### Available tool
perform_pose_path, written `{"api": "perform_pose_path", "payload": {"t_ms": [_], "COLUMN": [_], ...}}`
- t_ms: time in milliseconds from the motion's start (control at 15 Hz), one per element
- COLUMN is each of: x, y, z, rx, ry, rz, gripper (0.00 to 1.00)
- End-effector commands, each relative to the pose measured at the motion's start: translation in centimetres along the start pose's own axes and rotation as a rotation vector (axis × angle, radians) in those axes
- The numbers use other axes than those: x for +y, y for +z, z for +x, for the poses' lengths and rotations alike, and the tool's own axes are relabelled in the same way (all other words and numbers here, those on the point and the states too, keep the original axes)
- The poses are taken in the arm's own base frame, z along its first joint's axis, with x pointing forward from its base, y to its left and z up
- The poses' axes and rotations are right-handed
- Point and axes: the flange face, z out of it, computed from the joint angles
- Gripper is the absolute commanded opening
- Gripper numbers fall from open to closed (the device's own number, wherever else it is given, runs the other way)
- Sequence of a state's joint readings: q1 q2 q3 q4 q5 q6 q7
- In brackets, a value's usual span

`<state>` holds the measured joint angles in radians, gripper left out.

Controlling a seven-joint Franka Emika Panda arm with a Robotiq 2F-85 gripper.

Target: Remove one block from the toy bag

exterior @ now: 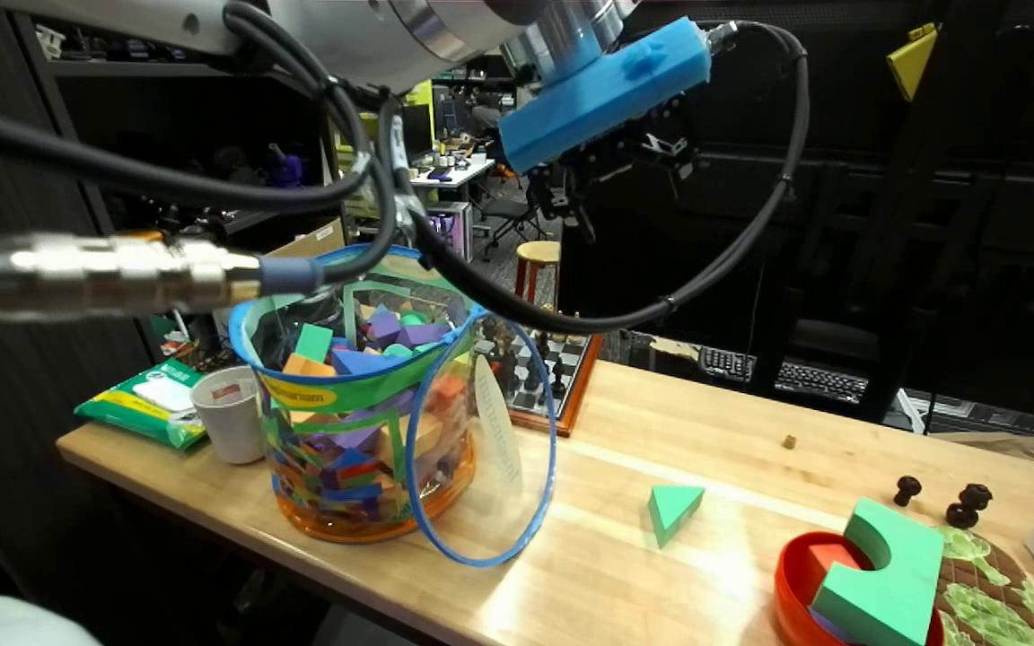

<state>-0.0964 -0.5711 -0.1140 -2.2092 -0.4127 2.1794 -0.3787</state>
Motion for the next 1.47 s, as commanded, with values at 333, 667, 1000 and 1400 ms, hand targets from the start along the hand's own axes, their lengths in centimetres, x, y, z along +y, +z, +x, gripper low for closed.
{"api": "perform_pose_path", "payload": {"t_ms": [333, 667, 1000, 1400], "x": [-3.5, -4.0, -4.4, -4.8], "y": [-3.1, -2.8, -2.3, -2.1], "z": [-1.1, -1.5, -1.7, -1.5], "rx": [0.101, 0.126, 0.126, 0.123], "ry": [-0.137, -0.147, -0.164, -0.199], "rz": [-0.009, 0.031, 0.051, 0.068], "gripper": [1.00, 1.00, 1.00, 1.00]}}
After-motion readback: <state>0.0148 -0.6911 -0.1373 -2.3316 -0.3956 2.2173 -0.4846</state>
